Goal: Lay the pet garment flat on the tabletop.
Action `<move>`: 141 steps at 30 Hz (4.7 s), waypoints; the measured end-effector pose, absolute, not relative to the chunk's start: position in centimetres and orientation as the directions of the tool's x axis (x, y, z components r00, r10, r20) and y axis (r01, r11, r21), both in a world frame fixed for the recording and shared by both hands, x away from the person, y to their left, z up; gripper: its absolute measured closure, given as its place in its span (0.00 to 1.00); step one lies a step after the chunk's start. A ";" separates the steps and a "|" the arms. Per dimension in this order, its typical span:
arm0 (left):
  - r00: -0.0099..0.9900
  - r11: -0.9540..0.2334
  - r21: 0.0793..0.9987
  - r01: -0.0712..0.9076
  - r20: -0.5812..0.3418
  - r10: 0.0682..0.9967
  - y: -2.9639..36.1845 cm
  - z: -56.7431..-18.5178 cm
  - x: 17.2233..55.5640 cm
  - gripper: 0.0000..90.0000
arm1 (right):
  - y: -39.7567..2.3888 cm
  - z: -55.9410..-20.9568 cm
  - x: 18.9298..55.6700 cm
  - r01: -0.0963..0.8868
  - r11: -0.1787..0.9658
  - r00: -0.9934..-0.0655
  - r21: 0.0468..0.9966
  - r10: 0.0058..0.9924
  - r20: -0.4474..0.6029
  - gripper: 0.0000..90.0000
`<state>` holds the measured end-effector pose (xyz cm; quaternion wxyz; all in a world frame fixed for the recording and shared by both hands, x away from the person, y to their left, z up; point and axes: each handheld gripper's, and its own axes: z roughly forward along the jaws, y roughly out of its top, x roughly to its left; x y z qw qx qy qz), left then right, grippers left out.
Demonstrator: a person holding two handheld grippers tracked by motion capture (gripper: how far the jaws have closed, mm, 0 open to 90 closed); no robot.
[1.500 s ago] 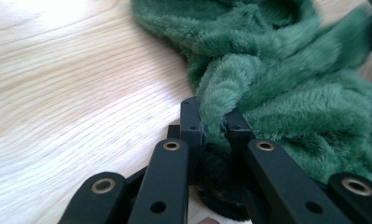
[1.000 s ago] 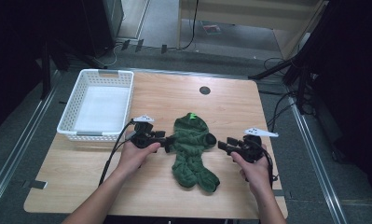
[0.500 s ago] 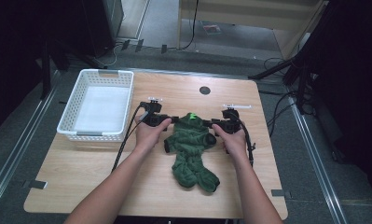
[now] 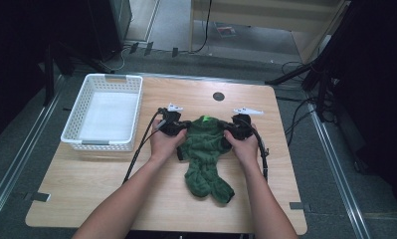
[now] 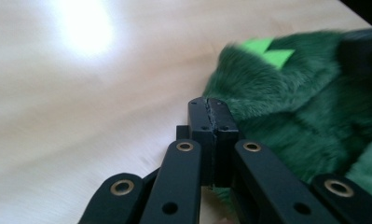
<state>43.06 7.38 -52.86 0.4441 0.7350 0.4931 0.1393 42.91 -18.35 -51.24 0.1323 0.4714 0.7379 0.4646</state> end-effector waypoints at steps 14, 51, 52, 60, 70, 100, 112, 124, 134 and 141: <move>0.450 -0.014 0.799 0.601 -0.324 0.833 8.7 -52.2 42.6 0.58 | -20.0 -48.9 38.1 0.530 0.052 -0.445 0.846 0.866 0.225 0.57; 0.634 -0.180 0.750 0.637 -0.376 0.676 13.6 -52.6 25.7 0.97 | -17.9 -53.5 29.4 0.580 0.263 -0.489 0.771 0.869 0.071 0.94; 0.632 -0.212 0.718 0.663 -0.385 0.672 13.6 -53.2 25.6 0.96 | -17.9 -53.5 29.4 0.579 0.275 -0.495 0.768 0.867 0.063 0.94; 0.593 -0.095 0.765 0.637 -0.408 0.694 14.8 -51.9 25.8 0.51 | -18.7 -51.2 27.2 0.542 0.244 -0.528 0.804 0.843 0.099 0.57; 0.565 -0.073 0.786 0.614 -0.374 0.736 11.3 -50.1 29.3 0.50 | -13.8 -52.2 25.4 0.517 0.316 -0.574 0.795 0.818 0.048 0.75; 0.351 -0.101 0.722 0.685 -0.205 0.914 5.4 -54.0 45.0 1.00 | -12.3 -54.5 26.0 0.577 0.357 -0.553 0.735 0.833 0.029 0.95; 0.338 -0.064 0.721 0.690 -0.243 0.909 6.4 -53.9 46.8 1.00 | -13.2 -53.9 21.5 0.566 0.468 -0.652 0.679 0.758 0.021 0.95; 0.470 -0.074 0.756 0.650 -0.323 0.822 7.6 -51.4 44.9 0.48 | -16.6 -48.0 24.0 0.474 0.312 -0.676 0.823 0.728 0.113 0.49; 0.433 -0.002 0.723 0.691 -0.412 0.802 7.4 -53.1 46.6 0.54 | -17.9 -51.3 34.3 0.650 0.156 -0.497 0.744 0.828 0.261 0.59; 0.513 -0.060 0.739 0.671 -0.404 0.757 5.8 -53.3 46.8 0.58 | -17.8 -51.3 31.2 0.566 0.215 -0.608 0.796 0.761 0.226 0.92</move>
